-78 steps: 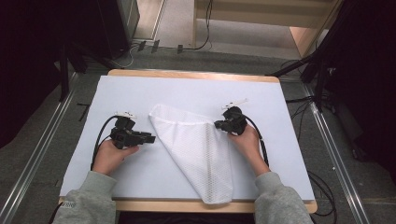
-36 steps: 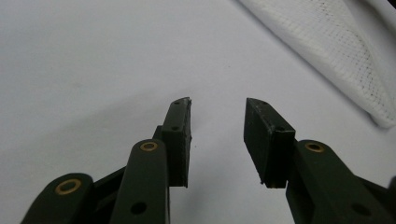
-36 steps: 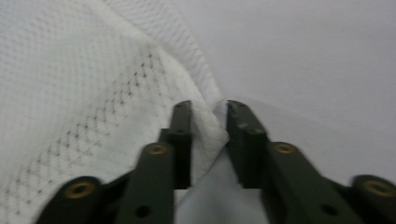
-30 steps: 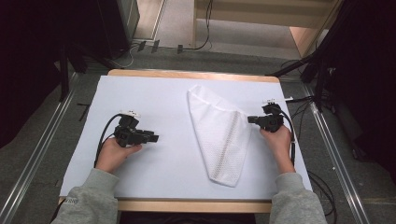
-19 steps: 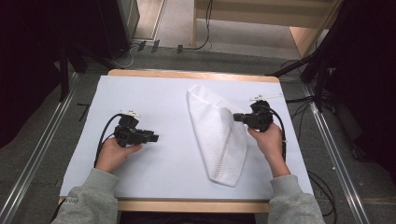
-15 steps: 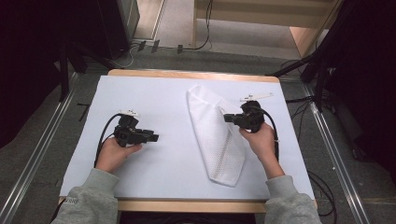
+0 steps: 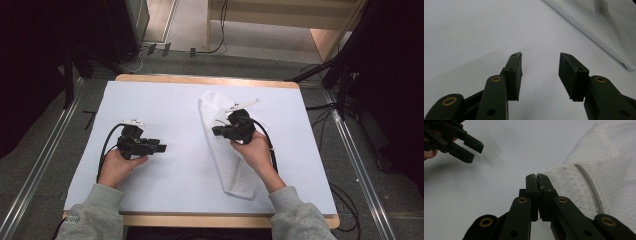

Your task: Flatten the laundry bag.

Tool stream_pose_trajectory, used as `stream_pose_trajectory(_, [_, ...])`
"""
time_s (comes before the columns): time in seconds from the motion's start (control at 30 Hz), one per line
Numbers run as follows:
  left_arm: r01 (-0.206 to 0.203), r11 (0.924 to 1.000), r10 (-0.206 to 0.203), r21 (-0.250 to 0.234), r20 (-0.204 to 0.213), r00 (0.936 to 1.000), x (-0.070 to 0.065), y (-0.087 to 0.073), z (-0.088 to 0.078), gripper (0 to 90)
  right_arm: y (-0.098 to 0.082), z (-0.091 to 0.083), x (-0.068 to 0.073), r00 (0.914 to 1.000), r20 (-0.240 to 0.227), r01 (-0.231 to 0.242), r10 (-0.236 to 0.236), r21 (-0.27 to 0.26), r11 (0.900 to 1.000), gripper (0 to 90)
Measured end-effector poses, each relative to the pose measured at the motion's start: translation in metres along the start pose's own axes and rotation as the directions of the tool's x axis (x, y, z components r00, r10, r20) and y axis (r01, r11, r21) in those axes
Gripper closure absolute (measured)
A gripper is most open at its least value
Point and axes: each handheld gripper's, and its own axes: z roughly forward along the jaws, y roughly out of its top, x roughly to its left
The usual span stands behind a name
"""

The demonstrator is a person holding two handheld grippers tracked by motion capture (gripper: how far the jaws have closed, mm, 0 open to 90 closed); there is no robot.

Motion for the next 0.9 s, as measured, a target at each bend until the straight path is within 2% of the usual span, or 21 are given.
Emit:
stream_pose_trajectory(0.33, [-0.019,0.9993,0.019,-0.031,-0.004,0.9998,0.000,-0.013,-0.010,36.5,0.017,0.034,0.027,0.9959,-0.070,0.060,-0.057,0.043,0.997,89.6])
stream_pose_trajectory(0.6, [-0.005,0.9990,0.005,-0.044,-0.007,1.0000,0.001,-0.018,-0.016,34.6,0.029,0.052,0.047,0.9885,-0.115,0.104,-0.098,0.052,0.993,89.6])
stream_pose_trajectory(0.9, [0.008,0.9987,-0.009,-0.049,-0.006,0.9999,0.003,-0.020,-0.018,34.7,0.037,0.060,0.067,0.9789,-0.164,0.132,-0.122,0.054,0.990,87.6])
